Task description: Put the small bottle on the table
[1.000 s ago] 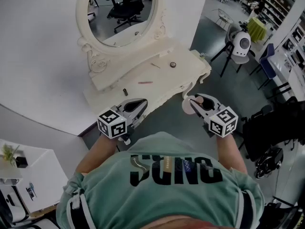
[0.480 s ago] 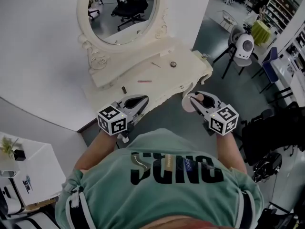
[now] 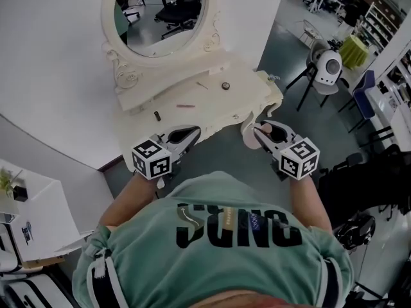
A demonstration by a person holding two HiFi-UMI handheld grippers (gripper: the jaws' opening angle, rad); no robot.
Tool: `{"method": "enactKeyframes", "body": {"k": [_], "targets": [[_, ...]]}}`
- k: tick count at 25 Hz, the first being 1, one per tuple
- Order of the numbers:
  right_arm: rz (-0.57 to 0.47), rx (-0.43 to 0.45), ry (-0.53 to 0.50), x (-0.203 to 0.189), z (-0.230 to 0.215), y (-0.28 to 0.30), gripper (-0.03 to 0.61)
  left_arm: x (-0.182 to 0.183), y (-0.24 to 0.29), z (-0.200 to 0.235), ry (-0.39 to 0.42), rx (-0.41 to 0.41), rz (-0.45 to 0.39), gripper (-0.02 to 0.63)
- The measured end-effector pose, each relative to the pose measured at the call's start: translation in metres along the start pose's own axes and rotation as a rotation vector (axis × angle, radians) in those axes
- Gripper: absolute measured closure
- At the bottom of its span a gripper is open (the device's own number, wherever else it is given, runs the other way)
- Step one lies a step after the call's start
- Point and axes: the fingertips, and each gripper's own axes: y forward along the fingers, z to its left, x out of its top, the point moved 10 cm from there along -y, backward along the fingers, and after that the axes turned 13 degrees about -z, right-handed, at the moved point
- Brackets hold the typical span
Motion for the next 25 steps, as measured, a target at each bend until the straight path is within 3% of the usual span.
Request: {"method": "enactKeyframes", "body": {"k": [7,13,18,25], "targets": [[0.003,0.028,0.005,-0.007,-0.02,-0.021,0.457,-0.018,0.022,-0.024,-0.008,0.006,0.015,0.604],[0.0,0.035,0.029,-0.014,-0.035,-0.012,0.456,-0.017,0.031,-0.011,-0.021,0.018,0.026,0.604],[-0.001,0.022,0.037,-0.017,-0.053,0.019,0.457,-0.019,0.051,0.028,-0.039,-0.019,0.03,0.604],[-0.014,-0.039,0.043,-0.011,-0.099,0.088,0.457,-0.001,0.101,0.123,-0.054,-0.106,0.047,0.604]]}}
